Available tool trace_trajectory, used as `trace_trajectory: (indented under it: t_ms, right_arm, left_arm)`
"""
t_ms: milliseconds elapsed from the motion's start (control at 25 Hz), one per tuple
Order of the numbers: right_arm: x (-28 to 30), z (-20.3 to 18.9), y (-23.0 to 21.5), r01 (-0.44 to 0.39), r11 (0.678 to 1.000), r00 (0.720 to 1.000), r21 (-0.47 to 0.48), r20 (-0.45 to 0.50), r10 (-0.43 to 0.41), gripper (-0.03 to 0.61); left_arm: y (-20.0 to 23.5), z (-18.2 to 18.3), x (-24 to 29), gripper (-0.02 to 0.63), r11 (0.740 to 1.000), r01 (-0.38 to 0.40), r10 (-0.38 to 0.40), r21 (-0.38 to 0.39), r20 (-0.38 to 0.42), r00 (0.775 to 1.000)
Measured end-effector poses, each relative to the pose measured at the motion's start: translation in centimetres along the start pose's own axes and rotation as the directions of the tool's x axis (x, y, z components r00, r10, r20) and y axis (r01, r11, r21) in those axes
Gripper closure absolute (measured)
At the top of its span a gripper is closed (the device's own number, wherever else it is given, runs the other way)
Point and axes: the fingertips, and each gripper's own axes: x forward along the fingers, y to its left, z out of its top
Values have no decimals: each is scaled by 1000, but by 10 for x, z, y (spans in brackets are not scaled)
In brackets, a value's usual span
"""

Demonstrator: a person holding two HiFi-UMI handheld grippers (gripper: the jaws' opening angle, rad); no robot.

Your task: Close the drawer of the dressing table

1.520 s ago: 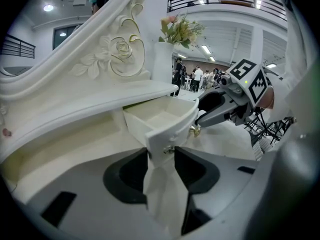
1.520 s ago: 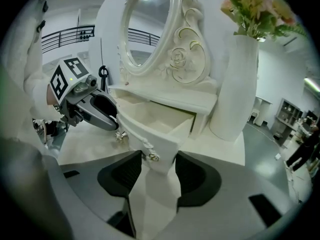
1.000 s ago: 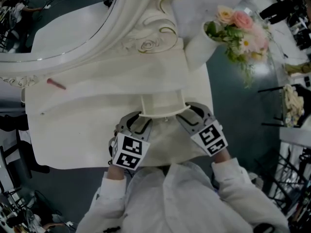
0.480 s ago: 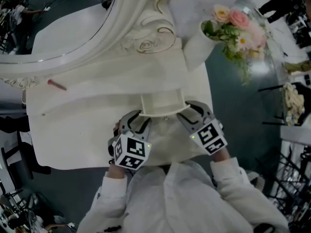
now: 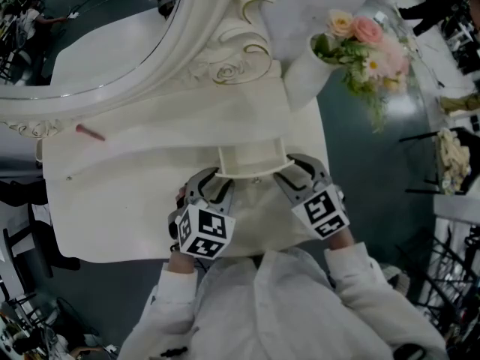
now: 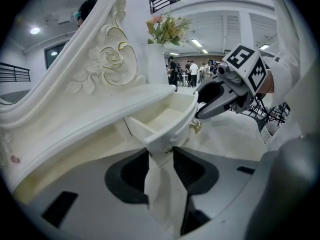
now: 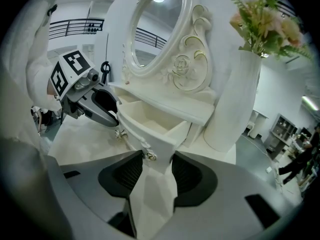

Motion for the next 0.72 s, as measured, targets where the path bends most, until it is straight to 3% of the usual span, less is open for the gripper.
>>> trace_trajectory:
  t_ms: [280, 720]
  right_arm:
    - [7, -2, 0, 6, 998, 1000, 56, -11, -6, 394]
    - [13, -1, -9, 15, 986, 1000, 166, 14, -18, 393]
  left_arm:
    - [6, 0, 3, 460, 1000, -6, 6, -5, -6, 1000]
    - [11, 3, 9, 460, 996, 9, -9, -92, 5, 1000]
